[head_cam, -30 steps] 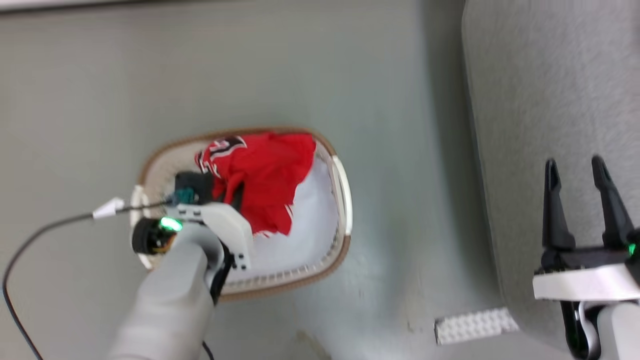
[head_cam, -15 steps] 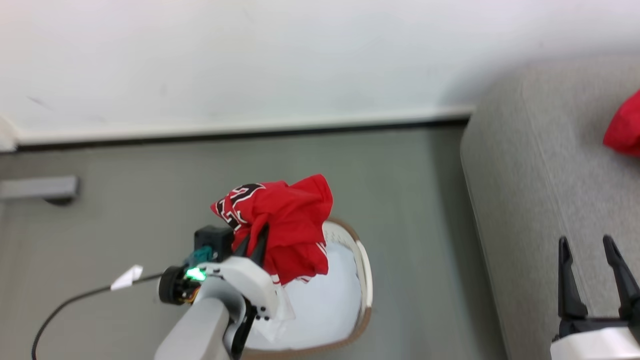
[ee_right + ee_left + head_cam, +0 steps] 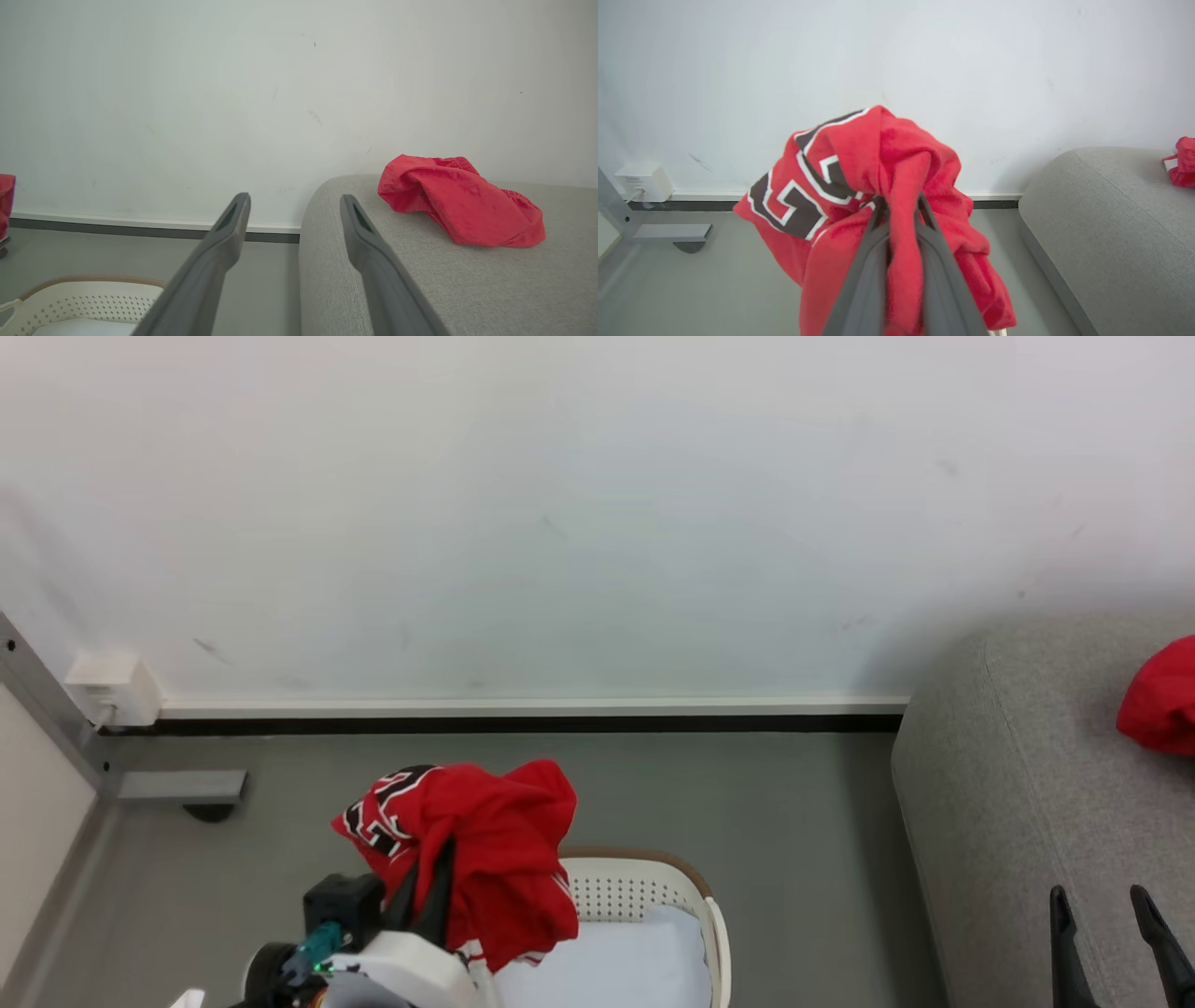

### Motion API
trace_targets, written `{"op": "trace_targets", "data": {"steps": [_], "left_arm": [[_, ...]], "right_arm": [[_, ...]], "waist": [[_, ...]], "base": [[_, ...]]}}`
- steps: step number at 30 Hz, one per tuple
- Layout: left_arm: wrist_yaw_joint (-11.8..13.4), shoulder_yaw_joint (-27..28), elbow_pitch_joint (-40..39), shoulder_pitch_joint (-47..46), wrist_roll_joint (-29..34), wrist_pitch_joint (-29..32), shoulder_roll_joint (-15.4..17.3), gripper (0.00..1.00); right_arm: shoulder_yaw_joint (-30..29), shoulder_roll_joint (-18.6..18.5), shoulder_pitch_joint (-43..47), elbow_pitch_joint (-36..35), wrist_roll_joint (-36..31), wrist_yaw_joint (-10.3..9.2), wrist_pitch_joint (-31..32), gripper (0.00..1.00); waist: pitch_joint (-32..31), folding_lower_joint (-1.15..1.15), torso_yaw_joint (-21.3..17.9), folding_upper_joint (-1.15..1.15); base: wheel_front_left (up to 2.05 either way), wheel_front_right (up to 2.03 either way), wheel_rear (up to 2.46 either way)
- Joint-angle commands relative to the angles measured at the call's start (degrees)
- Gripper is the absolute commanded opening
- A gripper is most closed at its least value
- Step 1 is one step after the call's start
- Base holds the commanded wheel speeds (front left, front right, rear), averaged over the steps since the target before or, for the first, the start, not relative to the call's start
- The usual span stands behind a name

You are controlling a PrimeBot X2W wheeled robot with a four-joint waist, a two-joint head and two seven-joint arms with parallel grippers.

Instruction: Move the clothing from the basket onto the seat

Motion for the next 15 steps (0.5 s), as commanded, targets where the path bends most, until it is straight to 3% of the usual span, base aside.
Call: {"op": "trace_targets", "data": {"steps": [1,15], "left_arm": [[0.23,0.57,-1.77,2.08,0.20,-0.13,0.98,0.00],[0.95,0.98,-8.80,7.84,-0.60,0.71,3.32,0.00]], "right_arm": [[0.04,-0.32,1.10,0.19,-0.35,-0.12,0.06,1.00],[1.18,0.09,2.84,0.01,0.38,-0.12,0.06,1.00]], "waist": [[-1.58,0.02,0.78,0.00],[-3.28,0.02,1.29,0.00]], "base": [[0.00,0.00,0.00],[0.00,0.00,0.00]]}}
